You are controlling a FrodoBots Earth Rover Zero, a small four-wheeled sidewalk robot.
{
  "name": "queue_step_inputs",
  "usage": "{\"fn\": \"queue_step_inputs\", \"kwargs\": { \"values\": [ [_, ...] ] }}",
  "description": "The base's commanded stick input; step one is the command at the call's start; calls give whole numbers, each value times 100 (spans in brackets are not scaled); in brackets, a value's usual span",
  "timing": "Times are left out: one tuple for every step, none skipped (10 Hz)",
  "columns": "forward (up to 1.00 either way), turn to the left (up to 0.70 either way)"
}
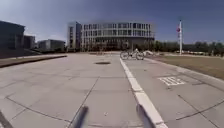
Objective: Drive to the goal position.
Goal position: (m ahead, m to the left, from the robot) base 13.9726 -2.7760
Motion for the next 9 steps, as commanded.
{"fn": "queue_step_inputs", "kwargs": {
  "values": [
    [70,0],
    [70,0],
    [70,0],
    [70,0],
    [70,0],
    [70,0],
    [70,0],
    [70,0],
    [69,0]
  ]
}}
